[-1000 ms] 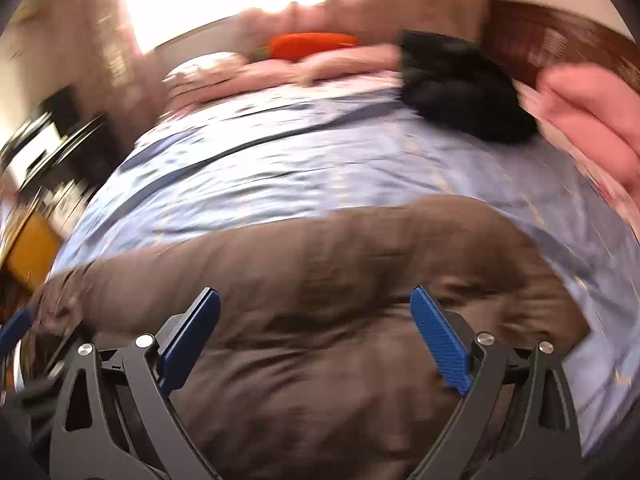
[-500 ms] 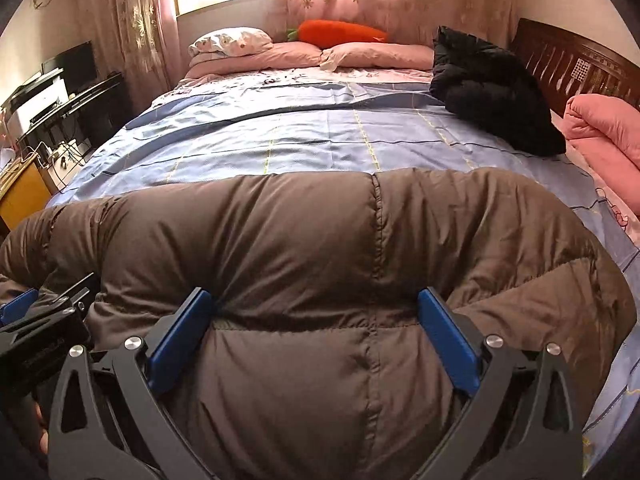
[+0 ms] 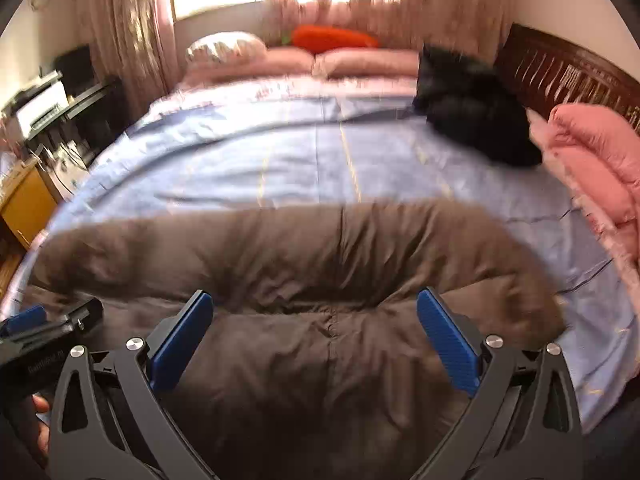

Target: Fold large clothes

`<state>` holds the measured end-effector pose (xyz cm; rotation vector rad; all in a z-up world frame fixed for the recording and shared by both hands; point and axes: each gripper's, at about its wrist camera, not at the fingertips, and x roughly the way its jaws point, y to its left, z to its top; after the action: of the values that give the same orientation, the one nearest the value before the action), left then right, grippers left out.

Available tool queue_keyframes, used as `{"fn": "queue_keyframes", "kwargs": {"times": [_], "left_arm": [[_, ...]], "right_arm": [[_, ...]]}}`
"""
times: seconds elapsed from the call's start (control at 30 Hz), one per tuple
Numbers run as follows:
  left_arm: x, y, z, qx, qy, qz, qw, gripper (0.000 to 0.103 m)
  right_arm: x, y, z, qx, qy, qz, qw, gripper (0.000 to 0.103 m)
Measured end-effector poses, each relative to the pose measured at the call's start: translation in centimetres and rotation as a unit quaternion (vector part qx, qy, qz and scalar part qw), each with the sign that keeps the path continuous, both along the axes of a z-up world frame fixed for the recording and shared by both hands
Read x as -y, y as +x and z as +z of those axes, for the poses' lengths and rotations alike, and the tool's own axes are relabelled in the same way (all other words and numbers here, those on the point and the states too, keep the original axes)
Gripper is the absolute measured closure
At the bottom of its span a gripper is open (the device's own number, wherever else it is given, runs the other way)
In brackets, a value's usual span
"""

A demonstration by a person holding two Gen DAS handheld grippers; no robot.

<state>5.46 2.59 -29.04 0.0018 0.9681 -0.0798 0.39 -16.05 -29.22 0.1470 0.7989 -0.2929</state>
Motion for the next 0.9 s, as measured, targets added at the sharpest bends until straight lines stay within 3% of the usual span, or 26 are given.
{"fn": "queue_keyframes", "kwargs": {"times": [0.1, 0.23, 0.3, 0.37, 0.57, 0.77, 0.9], "left_arm": [[-0.8, -3.2, 5.9, 0.029, 0.013, 0.006, 0.9995, 0.002], [-0.8, -6.5, 12.1, 0.056, -0.004, -0.001, 0.9984, 0.002], [-0.7, -7.9, 13.8, 0.067, 0.007, 0.006, 0.9977, 0.002], [-0.1, -9.1, 15.3, 0.076, 0.020, 0.002, 0.9969, 0.002], [0.4, -12.2, 18.4, 0.100, 0.005, -0.017, 0.9948, 0.002], [0.5, -13.7, 19.6, 0.105, -0.020, -0.041, 0.9934, 0.002], [0.6, -13.8, 19.5, 0.103, -0.012, -0.040, 0.9938, 0.002]], "right_arm": [[-0.8, -1.8, 4.9, -0.015, -0.015, -0.003, 1.000, 0.001], [-1.6, -4.1, 9.7, -0.007, -0.019, -0.015, 1.000, 0.001], [-2.4, -5.4, 11.8, -0.004, -0.043, -0.023, 0.999, 0.001], [-3.0, -6.1, 13.0, -0.006, -0.053, -0.024, 0.998, 0.001], [-4.2, -8.9, 15.1, -0.004, -0.044, -0.013, 0.999, 0.001], [-4.9, -10.2, 16.4, 0.008, -0.047, -0.012, 0.999, 0.001], [-5.5, -10.7, 16.8, 0.009, -0.058, -0.012, 0.998, 0.001]]}}
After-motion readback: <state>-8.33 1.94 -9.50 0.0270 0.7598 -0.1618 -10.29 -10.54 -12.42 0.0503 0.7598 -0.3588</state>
